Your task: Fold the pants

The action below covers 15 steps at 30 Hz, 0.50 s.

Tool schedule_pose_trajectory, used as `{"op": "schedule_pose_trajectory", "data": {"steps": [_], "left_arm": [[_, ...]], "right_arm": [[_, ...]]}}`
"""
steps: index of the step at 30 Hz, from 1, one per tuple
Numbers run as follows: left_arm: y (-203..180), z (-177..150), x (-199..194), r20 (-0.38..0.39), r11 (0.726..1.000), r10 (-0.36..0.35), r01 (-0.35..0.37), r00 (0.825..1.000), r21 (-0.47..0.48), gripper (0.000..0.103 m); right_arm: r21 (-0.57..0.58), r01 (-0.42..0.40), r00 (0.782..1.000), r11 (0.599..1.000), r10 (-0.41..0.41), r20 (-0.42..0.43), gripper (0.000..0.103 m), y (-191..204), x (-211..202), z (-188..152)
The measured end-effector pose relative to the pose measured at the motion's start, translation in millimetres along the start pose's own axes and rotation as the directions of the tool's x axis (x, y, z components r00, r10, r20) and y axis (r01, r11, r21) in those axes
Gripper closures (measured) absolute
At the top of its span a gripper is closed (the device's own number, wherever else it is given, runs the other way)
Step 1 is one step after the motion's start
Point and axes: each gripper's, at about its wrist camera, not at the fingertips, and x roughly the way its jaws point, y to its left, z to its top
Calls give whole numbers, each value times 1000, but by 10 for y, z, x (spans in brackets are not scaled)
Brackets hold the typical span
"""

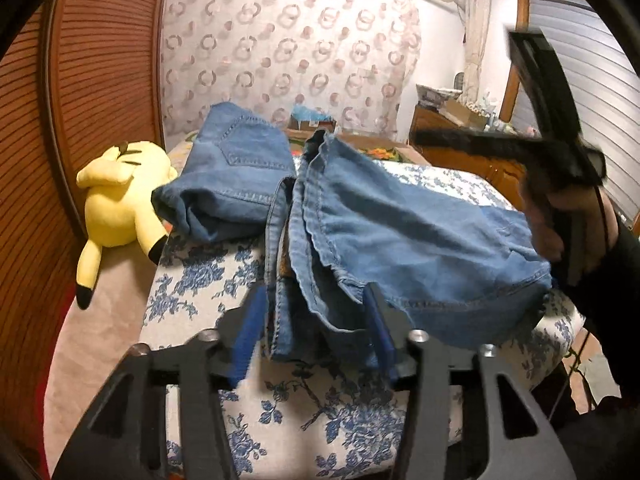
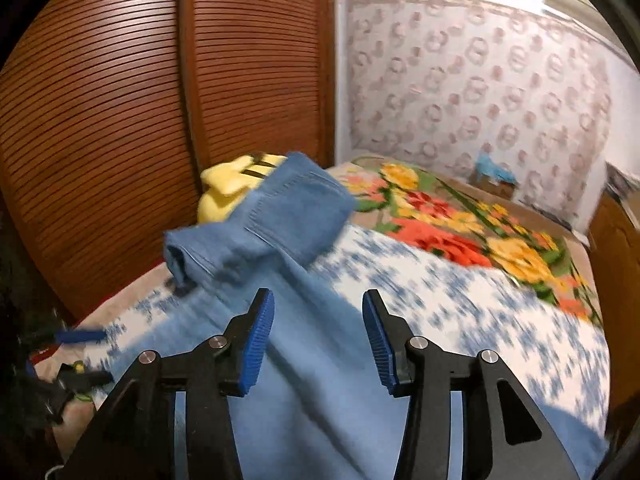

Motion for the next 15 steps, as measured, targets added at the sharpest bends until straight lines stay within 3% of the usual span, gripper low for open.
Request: {"op": "schedule_pose_trajectory", "data": {"steps": [11, 15], "left_arm": [[-263, 41, -51, 55, 998, -48, 45, 997, 54, 51], [-323, 48, 42, 22, 996, -26, 24, 999, 82, 51]], "right_arm": [[114, 112, 993, 987, -106, -54, 52, -323, -640, -884], [145, 122, 992, 982, -115, -58, 52, -281, -881, -1066]]}}
